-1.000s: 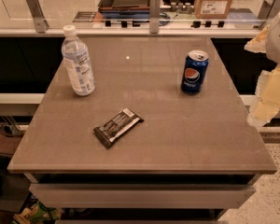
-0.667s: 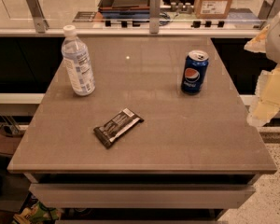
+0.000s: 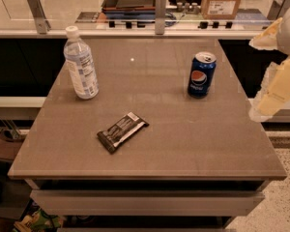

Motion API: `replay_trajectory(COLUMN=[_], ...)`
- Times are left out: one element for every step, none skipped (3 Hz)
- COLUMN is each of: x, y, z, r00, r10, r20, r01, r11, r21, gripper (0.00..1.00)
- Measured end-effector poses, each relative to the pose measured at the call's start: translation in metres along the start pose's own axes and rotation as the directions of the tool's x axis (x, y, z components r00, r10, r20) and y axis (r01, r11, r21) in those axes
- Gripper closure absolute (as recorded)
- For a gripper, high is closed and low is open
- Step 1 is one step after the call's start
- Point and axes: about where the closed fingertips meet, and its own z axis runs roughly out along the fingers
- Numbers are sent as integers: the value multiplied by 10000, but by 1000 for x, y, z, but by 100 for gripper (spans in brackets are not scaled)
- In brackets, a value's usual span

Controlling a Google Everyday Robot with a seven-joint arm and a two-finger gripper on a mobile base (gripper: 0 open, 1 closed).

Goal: Move blue plastic bottle near rxbar chocolate

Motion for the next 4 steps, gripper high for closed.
replay_trajectory(x=[-28,-62,-95,-151], y=[-3,-4,3,9], z=[-1,-8,-7,11], r00=[9886,9500,9217,9059], r10=[490,1066,1407,1773], r20=[1427,2933,3614,3846], r01=[-446,-861,-1197,-1765], r11=[9984,9929,9896,9836], r21=[-337,-819,-799,-378], gripper=[0,0,0,0])
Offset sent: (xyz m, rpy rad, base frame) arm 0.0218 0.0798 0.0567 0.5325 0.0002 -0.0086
